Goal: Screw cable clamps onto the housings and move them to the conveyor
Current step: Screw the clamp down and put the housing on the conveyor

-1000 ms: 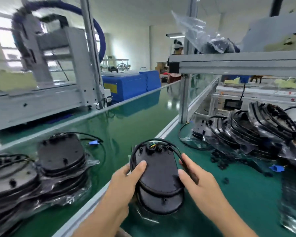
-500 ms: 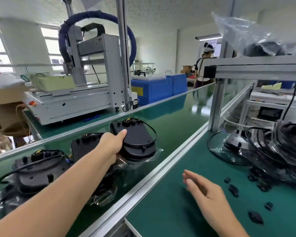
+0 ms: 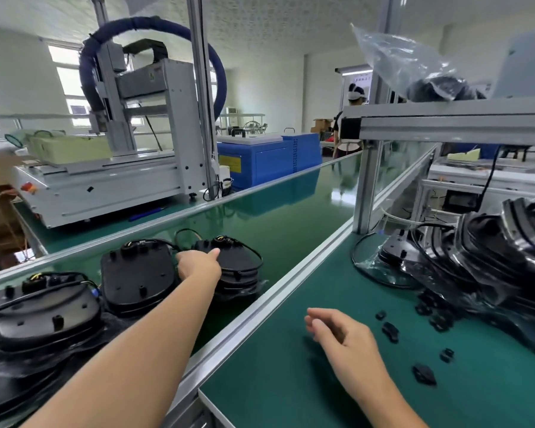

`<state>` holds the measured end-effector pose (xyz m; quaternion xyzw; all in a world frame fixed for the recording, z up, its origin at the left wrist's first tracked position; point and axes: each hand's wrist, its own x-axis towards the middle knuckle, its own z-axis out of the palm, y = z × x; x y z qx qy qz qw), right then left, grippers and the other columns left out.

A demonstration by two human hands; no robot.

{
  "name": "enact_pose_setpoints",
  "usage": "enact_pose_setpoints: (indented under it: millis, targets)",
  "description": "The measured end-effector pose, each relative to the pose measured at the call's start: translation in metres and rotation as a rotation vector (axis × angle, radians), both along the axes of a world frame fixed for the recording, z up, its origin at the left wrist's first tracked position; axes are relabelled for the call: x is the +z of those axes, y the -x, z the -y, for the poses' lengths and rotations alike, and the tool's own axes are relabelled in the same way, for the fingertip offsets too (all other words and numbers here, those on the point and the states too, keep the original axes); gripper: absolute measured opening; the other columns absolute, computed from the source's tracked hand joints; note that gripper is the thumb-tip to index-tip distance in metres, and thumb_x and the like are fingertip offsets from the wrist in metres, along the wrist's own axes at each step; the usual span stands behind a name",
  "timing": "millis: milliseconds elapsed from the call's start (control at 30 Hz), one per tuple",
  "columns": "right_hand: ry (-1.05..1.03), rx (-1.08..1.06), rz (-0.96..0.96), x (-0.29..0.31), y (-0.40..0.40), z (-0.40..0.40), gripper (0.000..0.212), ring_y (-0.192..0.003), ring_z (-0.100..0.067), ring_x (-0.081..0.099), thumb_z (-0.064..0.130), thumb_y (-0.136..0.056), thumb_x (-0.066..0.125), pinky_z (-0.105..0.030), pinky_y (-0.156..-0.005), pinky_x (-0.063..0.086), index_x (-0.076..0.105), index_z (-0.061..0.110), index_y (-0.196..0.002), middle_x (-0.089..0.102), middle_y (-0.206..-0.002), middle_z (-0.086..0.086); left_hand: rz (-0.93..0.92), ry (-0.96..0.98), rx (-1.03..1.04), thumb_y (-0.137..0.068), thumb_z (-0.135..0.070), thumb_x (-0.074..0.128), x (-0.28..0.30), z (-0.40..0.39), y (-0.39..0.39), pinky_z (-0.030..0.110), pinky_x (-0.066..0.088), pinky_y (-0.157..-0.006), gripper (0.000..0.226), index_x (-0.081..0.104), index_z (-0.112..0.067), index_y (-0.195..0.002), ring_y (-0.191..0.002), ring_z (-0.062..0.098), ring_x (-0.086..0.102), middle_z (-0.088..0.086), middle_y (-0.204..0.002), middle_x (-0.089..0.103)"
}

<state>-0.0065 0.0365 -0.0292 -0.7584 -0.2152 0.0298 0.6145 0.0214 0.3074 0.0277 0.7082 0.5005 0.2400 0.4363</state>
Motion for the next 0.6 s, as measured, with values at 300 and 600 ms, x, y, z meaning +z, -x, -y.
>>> enact_pose_setpoints:
  millis: [300, 600]
  targets:
    - [-0.164, -0.093, -0.03, 0.027, -0.003, 0.024, 0.028, -0.085, -0.004, 0.07, 0.001, -0.094, 0.053, -0.023, -0.082, 0.055, 0.07, 0.023, -0.088, 0.074, -0.087, 0.003, -0.207, -0.54, -0.083, -0.096, -0.039, 0.051, 0.01, 0.054, 0.001, 0.048, 0.013, -0.119, 0.088, -0.001, 0.009, -0.148, -0.145, 0.045, 0.004, 0.031, -0.156, -0.004]
    - [-0.172, -0.361, 0.026, 0.038, 0.0, 0.173, 0.026, -0.082, -0.008, 0.071, 0.002, -0.094, 0.052, -0.018, -0.073, 0.054, 0.072, 0.018, -0.091, 0.075, -0.085, 0.007, 0.177, -0.476, -0.867, -0.09, -0.02, 0.057, 0.028, 0.228, -0.042, 0.023, 0.044, -0.061, 0.02, 0.073, -0.017, -0.08, -0.06, 0.022, 0.054, 0.0, -0.063, 0.063]
